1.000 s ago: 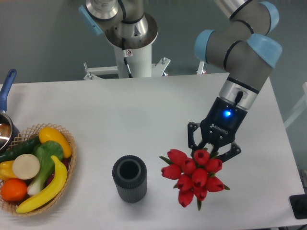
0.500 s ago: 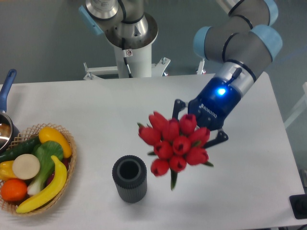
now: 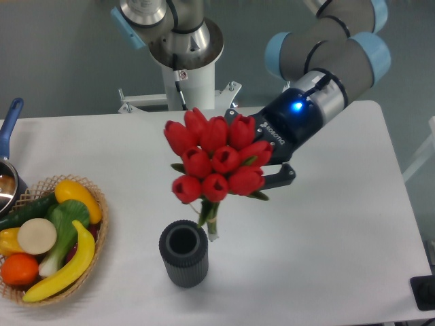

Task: Insert the flowers into the vase
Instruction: 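Lower the tulip stems down into the grey vase opening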

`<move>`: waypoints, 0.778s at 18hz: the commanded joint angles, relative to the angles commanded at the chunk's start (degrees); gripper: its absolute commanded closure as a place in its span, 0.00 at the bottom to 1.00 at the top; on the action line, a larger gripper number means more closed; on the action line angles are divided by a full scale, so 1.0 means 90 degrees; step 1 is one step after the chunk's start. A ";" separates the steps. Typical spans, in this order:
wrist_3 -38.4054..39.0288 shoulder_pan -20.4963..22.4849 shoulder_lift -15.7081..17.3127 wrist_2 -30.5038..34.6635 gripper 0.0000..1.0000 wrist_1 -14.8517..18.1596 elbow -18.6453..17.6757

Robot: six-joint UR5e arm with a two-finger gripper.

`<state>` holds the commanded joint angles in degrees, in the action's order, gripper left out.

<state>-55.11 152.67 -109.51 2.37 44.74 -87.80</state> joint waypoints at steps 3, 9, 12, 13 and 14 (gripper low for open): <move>-0.0010 -0.0097 -0.0048 0.0049 1.00 0.0000 -0.0019; -0.0263 -0.0156 -0.0048 0.0117 1.00 -0.0088 -0.0557; -0.0322 -0.0166 -0.0146 0.0117 1.00 -0.0098 -0.0547; -0.0361 -0.0195 -0.0175 0.0117 1.00 -0.0098 -0.0547; -0.0419 -0.0205 -0.0214 0.0127 1.00 -0.0098 -0.0547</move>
<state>-58.88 150.82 -111.44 3.51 43.86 -92.72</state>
